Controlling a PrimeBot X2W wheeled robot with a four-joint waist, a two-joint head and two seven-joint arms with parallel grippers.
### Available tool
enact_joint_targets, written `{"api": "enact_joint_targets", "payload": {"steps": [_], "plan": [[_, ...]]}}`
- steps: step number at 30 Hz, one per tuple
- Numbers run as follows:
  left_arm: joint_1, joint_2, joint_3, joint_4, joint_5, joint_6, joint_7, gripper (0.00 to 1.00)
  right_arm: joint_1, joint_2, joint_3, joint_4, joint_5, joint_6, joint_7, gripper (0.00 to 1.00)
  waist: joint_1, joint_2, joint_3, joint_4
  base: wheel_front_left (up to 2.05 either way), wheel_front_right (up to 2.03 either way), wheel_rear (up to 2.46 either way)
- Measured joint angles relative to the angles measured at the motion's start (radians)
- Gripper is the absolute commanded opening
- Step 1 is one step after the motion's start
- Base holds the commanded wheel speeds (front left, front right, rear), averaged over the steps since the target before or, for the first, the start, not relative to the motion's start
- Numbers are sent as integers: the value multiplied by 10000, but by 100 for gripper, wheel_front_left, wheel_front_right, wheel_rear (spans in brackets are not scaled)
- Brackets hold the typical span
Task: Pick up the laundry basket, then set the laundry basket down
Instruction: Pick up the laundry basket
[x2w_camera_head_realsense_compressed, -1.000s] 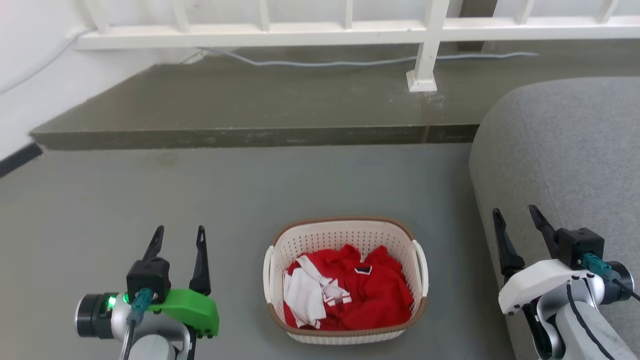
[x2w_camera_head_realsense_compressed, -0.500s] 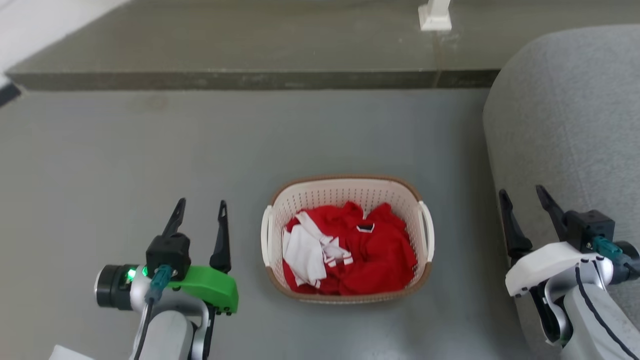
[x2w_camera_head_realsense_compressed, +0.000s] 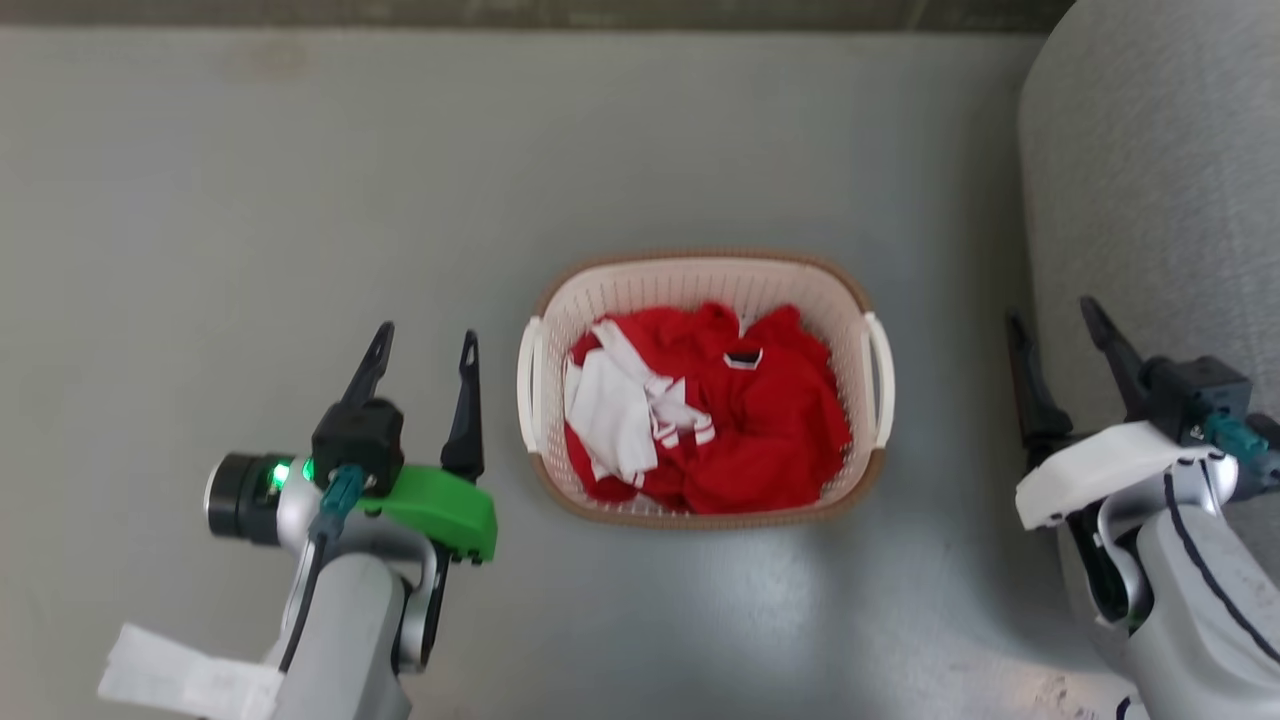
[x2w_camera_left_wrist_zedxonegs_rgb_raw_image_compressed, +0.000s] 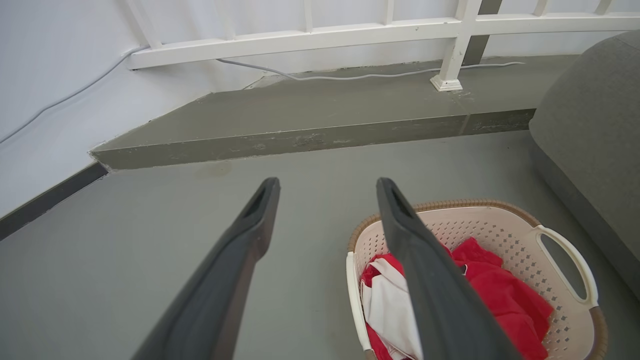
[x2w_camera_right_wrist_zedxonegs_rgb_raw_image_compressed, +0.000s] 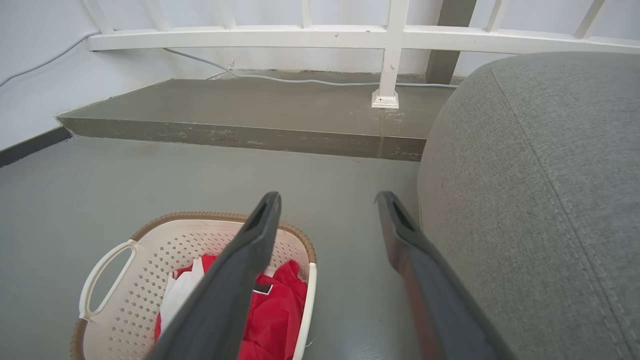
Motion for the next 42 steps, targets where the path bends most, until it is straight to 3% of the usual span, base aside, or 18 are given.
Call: {"api": "enact_joint_targets", "payload": {"steps": [12,27,42], "plan": [[-1372,-59,-842,685,-84,-73,349,100,-643,-244,-79,290,-19,184,-4,100,0,0,1496,218,0,0,0],[-3697,-115,-1797,1921,-1329,-257,1070,100,-2240,-288,-27,1204,-56,360,31,100,0,0,3553,531,0,0,0],[-5440,-192,-2305,3676,-2132,-642,1363,100,-3965,105,326,2489,-58,449,508,100,0,0,5374,510,0,0,0]]}}
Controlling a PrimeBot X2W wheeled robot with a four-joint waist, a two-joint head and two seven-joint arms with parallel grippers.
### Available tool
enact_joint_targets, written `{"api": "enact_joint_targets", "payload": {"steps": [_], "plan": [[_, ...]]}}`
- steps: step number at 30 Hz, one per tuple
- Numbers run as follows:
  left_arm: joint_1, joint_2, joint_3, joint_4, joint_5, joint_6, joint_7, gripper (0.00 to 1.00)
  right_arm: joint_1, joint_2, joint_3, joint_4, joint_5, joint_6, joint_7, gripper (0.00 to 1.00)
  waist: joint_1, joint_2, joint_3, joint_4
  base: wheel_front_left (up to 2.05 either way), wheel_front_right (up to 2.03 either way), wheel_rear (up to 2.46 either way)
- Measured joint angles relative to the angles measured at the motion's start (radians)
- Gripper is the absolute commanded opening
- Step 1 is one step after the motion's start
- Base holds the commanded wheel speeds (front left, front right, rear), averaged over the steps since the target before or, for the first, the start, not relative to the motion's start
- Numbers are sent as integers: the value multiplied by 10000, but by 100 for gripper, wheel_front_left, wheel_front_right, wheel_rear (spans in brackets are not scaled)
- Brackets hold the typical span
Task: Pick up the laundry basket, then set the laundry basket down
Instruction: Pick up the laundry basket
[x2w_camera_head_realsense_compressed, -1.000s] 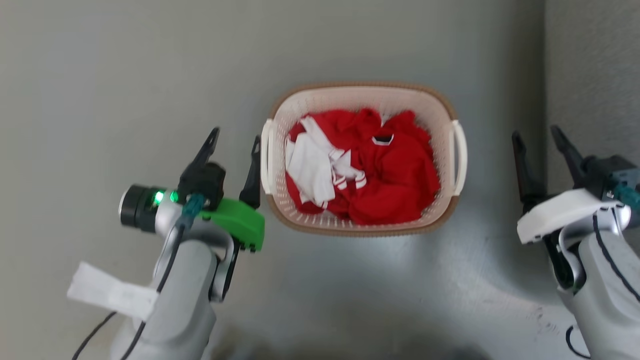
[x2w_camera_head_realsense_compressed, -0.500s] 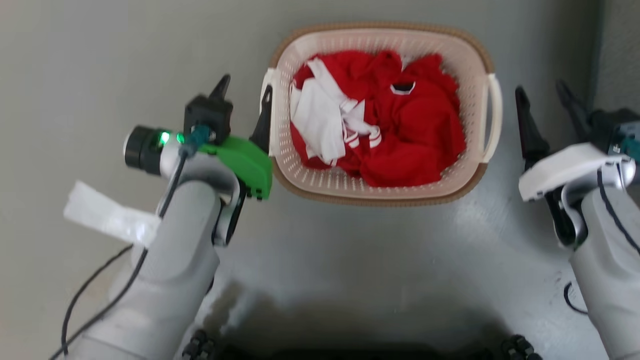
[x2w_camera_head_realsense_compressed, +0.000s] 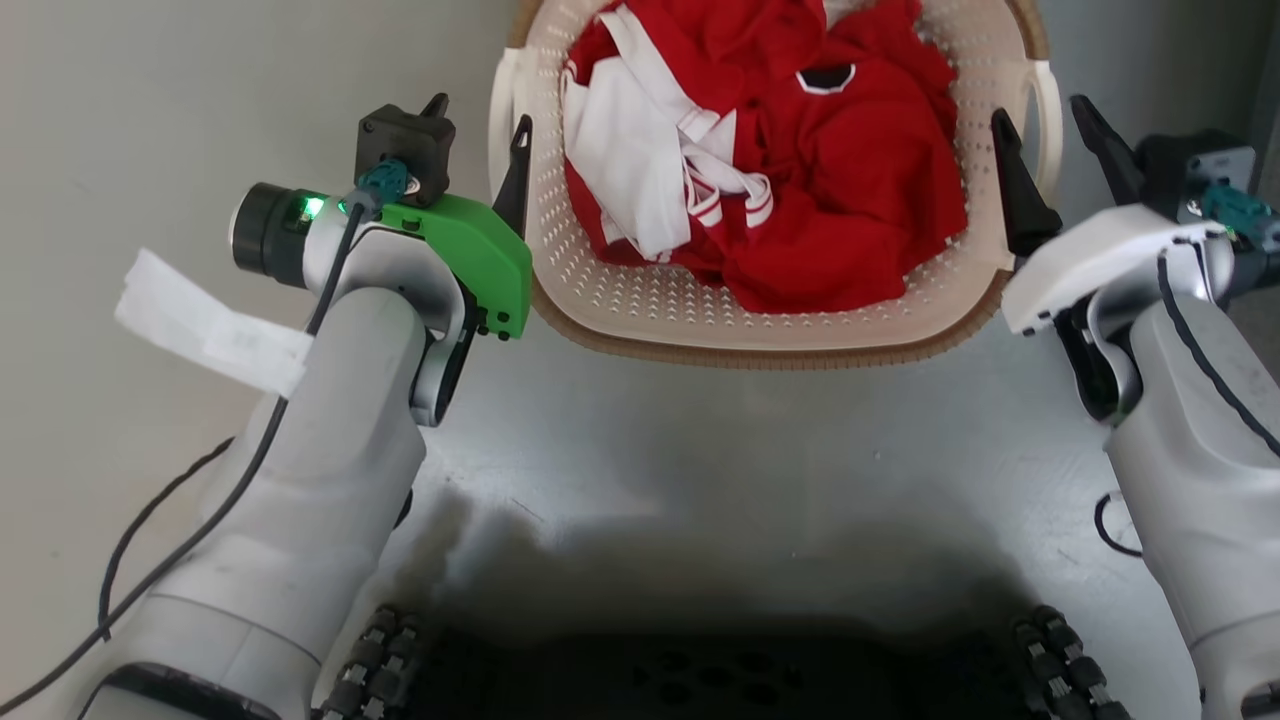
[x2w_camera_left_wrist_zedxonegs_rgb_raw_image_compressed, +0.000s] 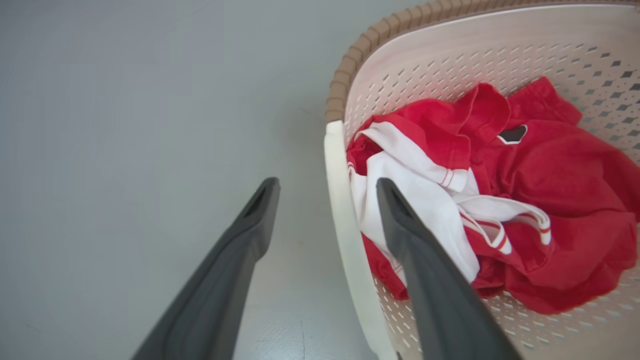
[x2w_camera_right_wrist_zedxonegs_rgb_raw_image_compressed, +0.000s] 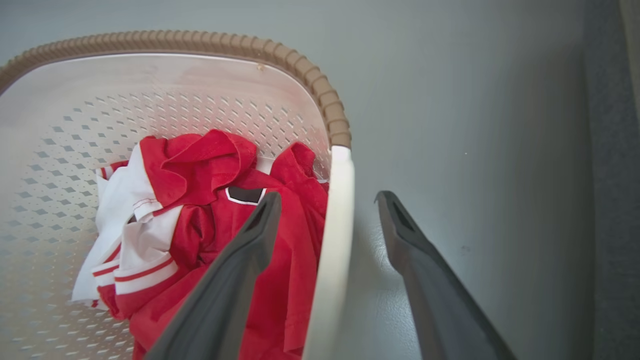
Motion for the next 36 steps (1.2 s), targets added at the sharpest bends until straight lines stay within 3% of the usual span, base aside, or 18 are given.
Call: {"api": "enact_joint_targets", "payload": {"steps": [13,14,15,16,19,36], "plan": [[-717,-13,-514,1476,-811,-359,58,100,-1085,221,399,1275,-119,136,347,100,0,0,648,-282,0,0,0],[-768,-13,-518,1528,-901,-391,81,100,-1151,249,424,1319,-146,169,347,50,0,0,661,-293,0,0,0],[-837,-13,-537,1595,-1083,-443,138,47,-1227,290,451,1381,-178,178,364,0,0,0,671,-305,0,0,0],[-892,-15,-560,1655,-1218,-497,142,0,-1288,330,470,1421,-178,180,393,0,0,0,680,-315,0,0,0],[-998,-84,-742,1764,-1346,-667,144,0,-1423,472,500,1567,-167,238,395,0,0,0,693,-347,0,0,0],[-1175,-268,-1264,2522,-2493,-702,-58,0,-1861,500,752,2648,-155,341,238,0,0,0,403,-308,0,0,0]]}}
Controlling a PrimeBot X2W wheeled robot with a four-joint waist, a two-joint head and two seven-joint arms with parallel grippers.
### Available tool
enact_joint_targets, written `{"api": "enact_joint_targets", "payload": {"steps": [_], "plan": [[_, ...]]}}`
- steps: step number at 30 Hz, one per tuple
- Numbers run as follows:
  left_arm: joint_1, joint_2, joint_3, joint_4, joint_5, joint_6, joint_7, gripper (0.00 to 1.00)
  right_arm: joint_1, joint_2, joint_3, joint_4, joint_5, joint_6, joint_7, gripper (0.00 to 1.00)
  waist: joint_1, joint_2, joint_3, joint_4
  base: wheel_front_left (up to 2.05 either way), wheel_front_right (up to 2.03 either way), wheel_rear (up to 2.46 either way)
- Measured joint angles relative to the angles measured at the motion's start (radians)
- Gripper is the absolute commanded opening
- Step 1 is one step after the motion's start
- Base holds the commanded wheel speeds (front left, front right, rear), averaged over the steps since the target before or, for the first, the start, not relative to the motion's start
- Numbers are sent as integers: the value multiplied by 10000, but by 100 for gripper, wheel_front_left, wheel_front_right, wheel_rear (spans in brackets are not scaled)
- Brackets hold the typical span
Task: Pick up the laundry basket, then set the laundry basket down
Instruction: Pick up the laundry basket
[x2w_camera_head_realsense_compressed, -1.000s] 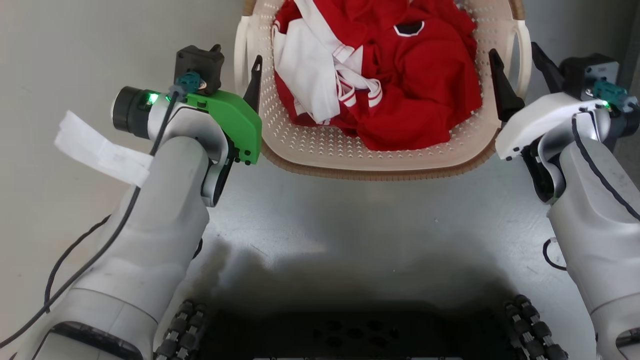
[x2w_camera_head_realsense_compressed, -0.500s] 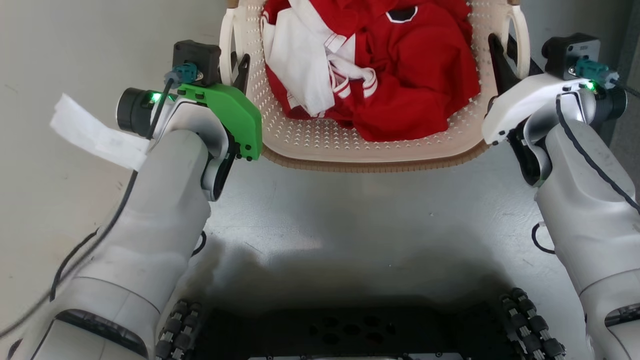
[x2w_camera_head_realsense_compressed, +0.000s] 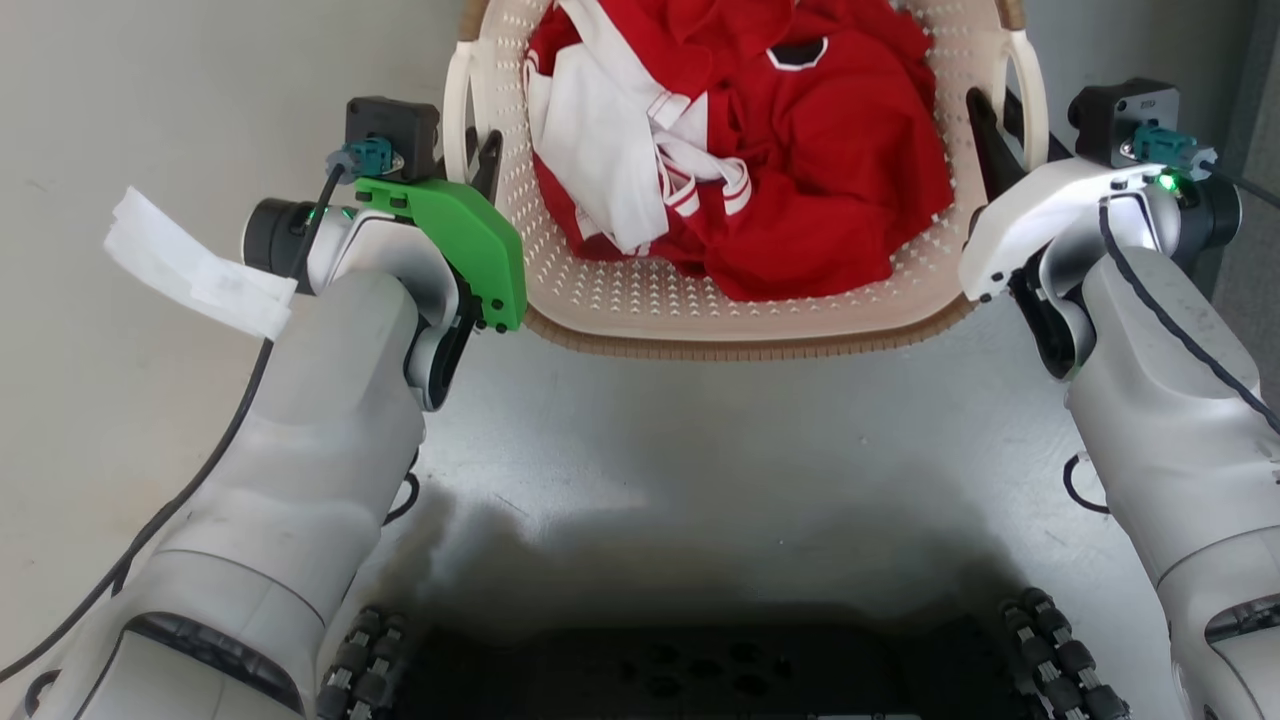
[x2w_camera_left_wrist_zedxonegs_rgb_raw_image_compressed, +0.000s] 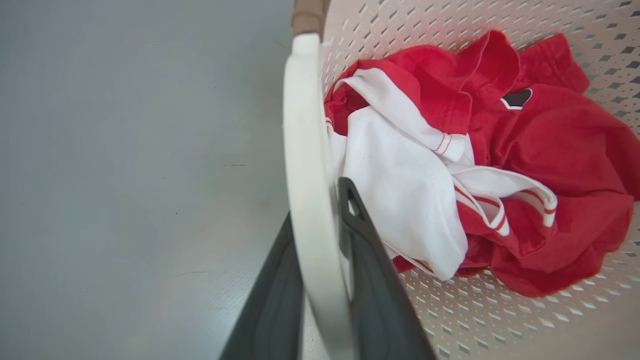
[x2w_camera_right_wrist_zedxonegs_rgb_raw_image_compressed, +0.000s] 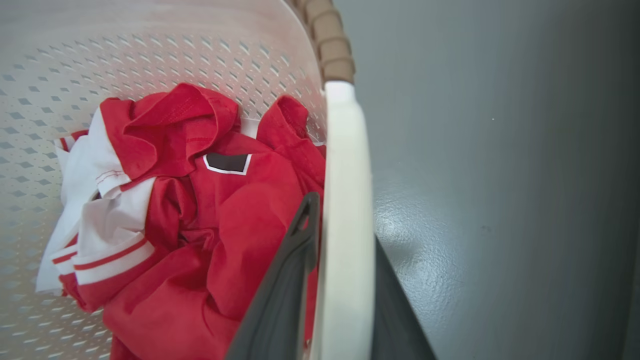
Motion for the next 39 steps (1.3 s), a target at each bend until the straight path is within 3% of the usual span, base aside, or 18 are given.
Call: {"api": "enact_joint_targets", "payload": {"steps": [20,39], "plan": [[965,-111,-755,583,-1883,-295,761,0,1,215,353,2063,171,186,604,0,0,0,-1676,151,0,0,0],[1665,-90,-1049,1622,-2535,-341,1212,0,636,951,694,3503,514,215,1578,0,-1,0,-4132,51,0,0,0]]}}
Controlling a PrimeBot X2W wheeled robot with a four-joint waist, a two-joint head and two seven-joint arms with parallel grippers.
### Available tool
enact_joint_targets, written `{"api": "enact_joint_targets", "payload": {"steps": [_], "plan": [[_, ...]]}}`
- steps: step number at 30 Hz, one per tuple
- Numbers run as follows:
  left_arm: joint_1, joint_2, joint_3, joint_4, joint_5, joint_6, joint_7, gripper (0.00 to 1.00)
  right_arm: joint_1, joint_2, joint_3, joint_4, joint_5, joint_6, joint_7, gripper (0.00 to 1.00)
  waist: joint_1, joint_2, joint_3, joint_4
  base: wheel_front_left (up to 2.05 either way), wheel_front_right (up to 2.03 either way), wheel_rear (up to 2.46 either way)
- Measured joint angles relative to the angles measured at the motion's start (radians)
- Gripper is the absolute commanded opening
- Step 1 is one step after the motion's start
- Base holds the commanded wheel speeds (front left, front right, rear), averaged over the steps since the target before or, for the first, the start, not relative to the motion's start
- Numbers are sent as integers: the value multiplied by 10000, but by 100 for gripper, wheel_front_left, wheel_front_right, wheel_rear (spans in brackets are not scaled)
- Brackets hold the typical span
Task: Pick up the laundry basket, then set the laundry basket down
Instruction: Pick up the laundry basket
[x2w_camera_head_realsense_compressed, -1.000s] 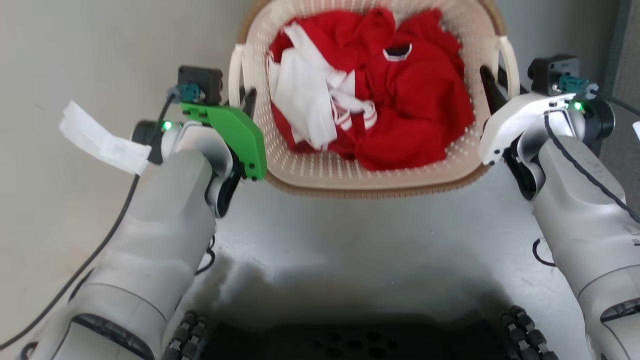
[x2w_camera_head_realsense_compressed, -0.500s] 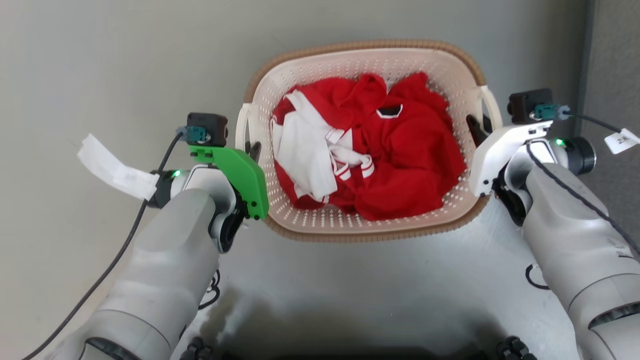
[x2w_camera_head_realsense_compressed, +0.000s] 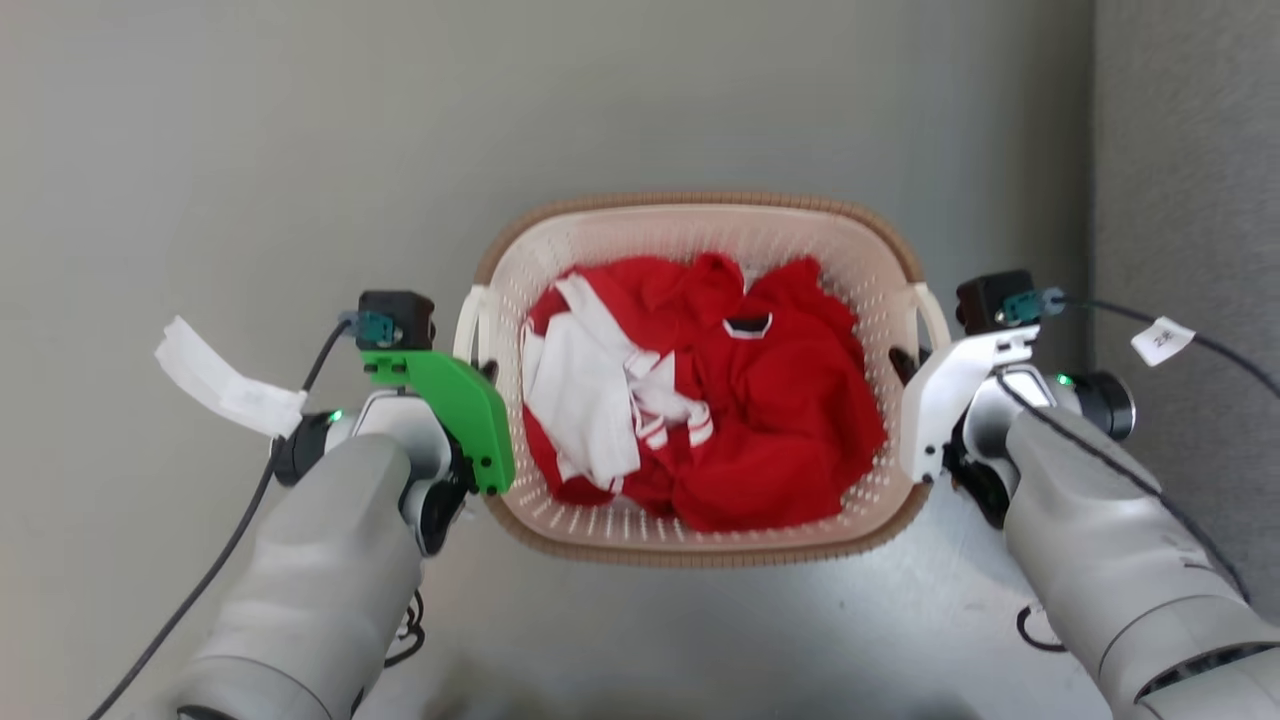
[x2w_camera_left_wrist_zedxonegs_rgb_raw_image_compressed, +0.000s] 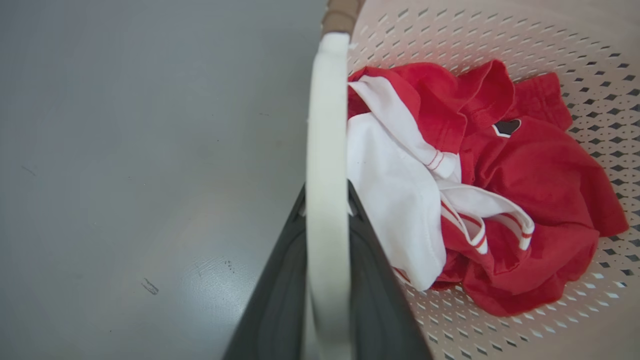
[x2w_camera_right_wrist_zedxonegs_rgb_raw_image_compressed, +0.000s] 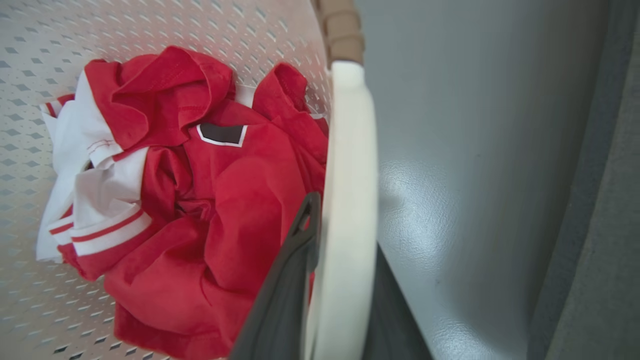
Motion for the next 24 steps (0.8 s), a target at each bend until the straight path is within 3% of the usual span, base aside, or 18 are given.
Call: {"api": "enact_joint_targets", "payload": {"steps": [24], "plan": [[762,-107,-65,1003,-683,-251,1488,0,955,355,236,439,1058,52,1390,0,0,0,-3021,-379,0,0,0]]}}
